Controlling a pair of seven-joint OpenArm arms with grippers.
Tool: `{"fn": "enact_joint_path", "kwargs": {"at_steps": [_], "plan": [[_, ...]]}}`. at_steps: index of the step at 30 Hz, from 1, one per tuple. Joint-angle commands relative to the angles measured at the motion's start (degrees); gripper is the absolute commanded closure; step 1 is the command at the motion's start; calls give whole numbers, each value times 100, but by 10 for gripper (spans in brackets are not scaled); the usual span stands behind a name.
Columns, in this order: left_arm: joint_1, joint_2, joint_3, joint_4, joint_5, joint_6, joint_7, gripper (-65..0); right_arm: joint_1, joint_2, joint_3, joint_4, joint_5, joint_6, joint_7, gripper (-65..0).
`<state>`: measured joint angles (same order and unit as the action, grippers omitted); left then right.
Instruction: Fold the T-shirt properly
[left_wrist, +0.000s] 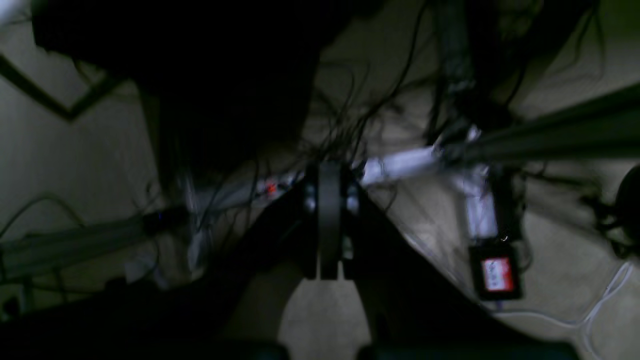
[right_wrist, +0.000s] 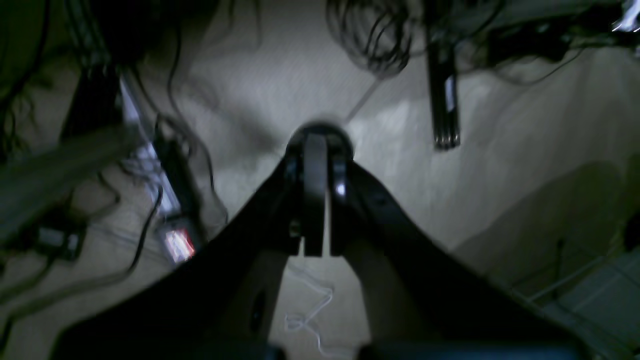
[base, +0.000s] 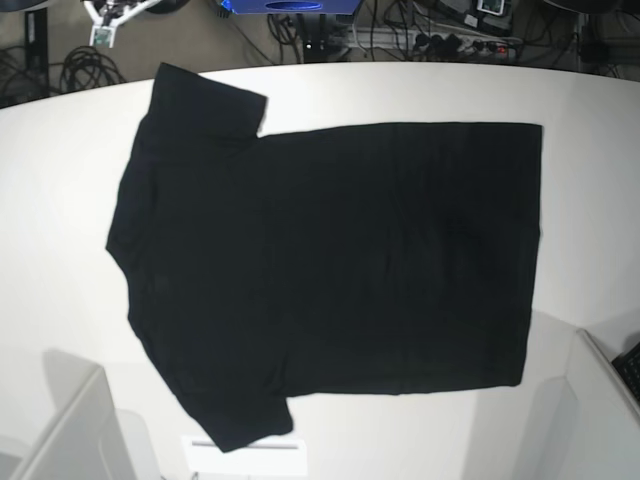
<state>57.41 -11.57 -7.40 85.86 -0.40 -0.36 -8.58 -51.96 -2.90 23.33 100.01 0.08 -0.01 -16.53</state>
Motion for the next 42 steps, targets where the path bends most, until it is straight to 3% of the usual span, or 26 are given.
{"fn": "enact_joint_path", "kwargs": {"at_steps": [1, 4, 9, 15, 17, 19, 23, 25, 28, 30, 42], "plan": [[180, -78, -29, 209, -8, 32, -105, 0, -74, 13, 98, 210, 6, -3, 67, 0], [356, -157, -29, 614, -43, 32, -105, 0, 23, 13, 159, 571, 6, -3, 67, 0], [672, -236, -205, 1352, -694, 23, -105, 0, 207, -146, 124, 1186, 6, 5, 58, 0], [804, -254, -733, 2029, -1230, 23, -105, 0, 673, -304, 106, 1564, 6, 23, -373, 0], [787, -262, -900, 2108, -1379, 23, -105, 0, 867, -348, 106, 1564, 6, 199, -531, 0], [778, -262, -1076, 2161, -1582, 23, -105, 0, 1060, -357, 124, 1564, 137, 630, -733, -9], [523, -271, -1383, 2090, -2197, 23, -87, 0, 1271, -304, 159, 1564, 1087, 1175, -1059, -320], [505, -271, -1550, 2090, -2408, 23, -87, -23, 1359, -295, 159, 1547, 1456, 1254, -1085, -381], [435, -280, -1700, 2108, -2672, 23, -87, -173, 1491, -295, 159, 1529, 1623, 1263, -1103, -378], [330, -280, -1708, 2073, -2804, 23, -87, -219, 1640, -304, 159, 1503, 1623, 1263, -1261, -359], [-479, -359, -1788, 1915, -2856, 23, 1021, -229, 2564, -295, 748, 632, 1606, 1289, -2245, -341]]}}
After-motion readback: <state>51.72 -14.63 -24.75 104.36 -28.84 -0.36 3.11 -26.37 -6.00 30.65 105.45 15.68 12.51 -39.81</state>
